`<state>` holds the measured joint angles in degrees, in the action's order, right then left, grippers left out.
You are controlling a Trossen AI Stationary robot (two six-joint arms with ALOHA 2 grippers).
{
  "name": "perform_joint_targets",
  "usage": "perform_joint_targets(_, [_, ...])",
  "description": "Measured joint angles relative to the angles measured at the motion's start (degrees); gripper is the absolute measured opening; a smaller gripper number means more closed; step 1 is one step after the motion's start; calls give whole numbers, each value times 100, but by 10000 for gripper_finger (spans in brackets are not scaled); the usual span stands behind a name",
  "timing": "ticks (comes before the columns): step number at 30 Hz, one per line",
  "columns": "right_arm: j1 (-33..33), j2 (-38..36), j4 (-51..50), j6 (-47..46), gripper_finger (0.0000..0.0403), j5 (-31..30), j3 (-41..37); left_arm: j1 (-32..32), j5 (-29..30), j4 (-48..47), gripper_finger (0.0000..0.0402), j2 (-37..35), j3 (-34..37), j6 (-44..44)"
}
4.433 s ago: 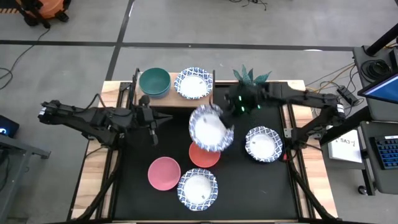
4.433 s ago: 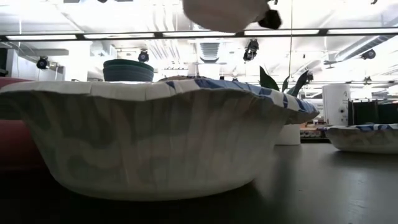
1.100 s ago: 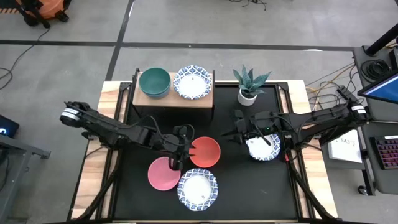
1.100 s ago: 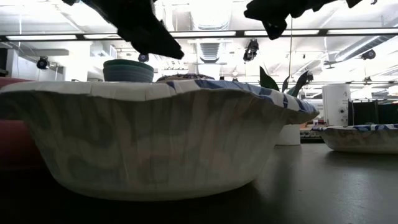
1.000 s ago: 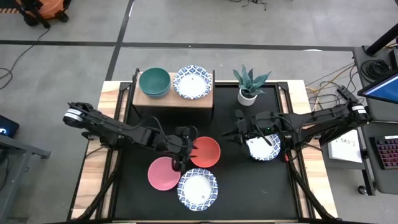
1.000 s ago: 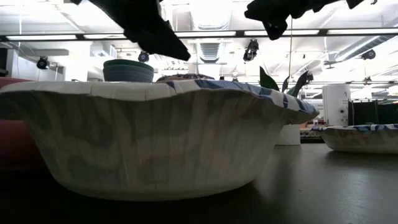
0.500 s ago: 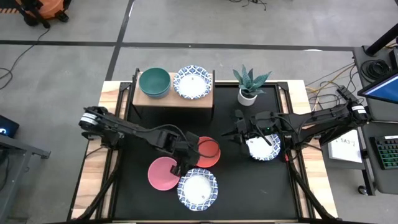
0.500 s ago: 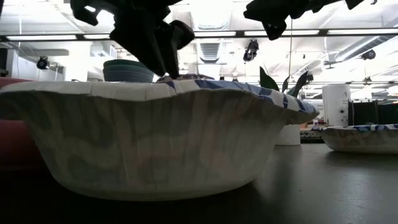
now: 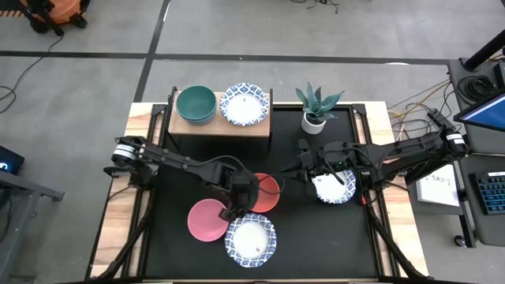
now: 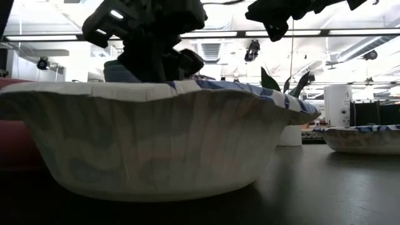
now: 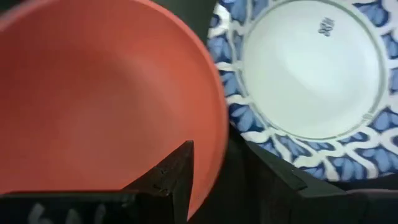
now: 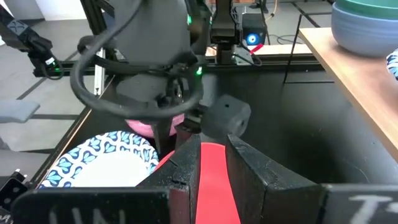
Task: Place and stack bowls onto a shelf
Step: Stack the orange bowl on top of the green bowl on the shelf
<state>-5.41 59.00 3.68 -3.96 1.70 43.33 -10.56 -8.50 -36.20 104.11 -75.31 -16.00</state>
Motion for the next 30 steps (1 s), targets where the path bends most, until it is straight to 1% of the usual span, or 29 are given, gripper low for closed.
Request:
perform_joint_targets(6, [2, 4, -40, -5, 63, -18, -2, 146, -669, 16, 119, 275, 2, -11])
perform_joint_targets(10, [2, 4, -42, -7, 65, -20, -11, 204, -851, 28, 105, 348, 7, -31])
perform_joint_targets(20, [2, 4, -35, -70, 65, -20, -40, 252, -862, 110, 10, 340, 11, -187])
perform_joint_targets(25, [2, 4, -33, -68, 63, -19, -40, 258, -851, 71, 5, 268, 1, -187])
perform_joint_targets(28, [0, 4, -22, -67, 64, -18, -40, 258, -839, -107, 1, 112, -108, -149])
perform_joint_targets(30, [0, 4, -22, -66, 65, -18, -40, 251, -649, -380, 0, -2, -259, -156])
